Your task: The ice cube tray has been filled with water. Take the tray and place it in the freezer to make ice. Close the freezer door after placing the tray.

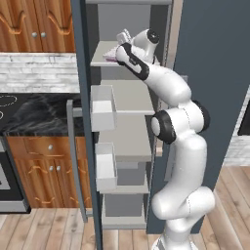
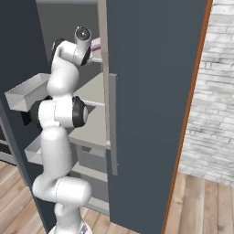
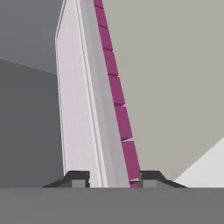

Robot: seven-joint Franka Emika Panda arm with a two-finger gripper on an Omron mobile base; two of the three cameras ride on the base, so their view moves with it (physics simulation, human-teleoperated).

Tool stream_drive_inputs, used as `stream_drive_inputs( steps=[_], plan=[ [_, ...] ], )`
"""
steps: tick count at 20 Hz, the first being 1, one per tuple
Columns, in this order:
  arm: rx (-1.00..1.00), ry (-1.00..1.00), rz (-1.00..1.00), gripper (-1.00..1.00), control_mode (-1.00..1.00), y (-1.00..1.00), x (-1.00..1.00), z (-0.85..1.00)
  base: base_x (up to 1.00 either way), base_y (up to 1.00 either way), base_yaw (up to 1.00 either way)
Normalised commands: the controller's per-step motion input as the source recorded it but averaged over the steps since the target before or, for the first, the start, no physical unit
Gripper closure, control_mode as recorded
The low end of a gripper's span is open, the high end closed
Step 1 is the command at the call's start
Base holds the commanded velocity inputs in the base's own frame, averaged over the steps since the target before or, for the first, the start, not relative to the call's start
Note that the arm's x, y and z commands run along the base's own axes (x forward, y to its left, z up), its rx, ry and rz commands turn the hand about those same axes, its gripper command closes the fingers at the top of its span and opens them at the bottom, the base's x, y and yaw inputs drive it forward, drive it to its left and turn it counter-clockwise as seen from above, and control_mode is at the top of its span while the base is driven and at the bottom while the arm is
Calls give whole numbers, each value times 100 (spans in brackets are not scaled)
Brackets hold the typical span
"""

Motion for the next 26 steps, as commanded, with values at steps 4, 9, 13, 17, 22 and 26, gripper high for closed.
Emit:
stream_drive_inputs(
  steps=[4, 9, 13, 17, 22, 26],
  plan=[
    [0, 0, -3, -100, -100, 8, 38, 0, 0, 0, 0],
    [-1, -1, -3, -100, -100, 0, 0, 0, 0, 0, 0],
    [-5, -8, -4, -100, -100, -4, -44, 0, 0, 0, 0],
    [-6, -17, -3, -100, -100, -5, -70, -3, 0, 0, 0],
    [-7, -25, -2, -100, -100, 0, -98, -55, 0, 0, 0],
    [-11, -35, -2, -100, -100, 0, -100, -99, 0, 0, 0]
  ],
)
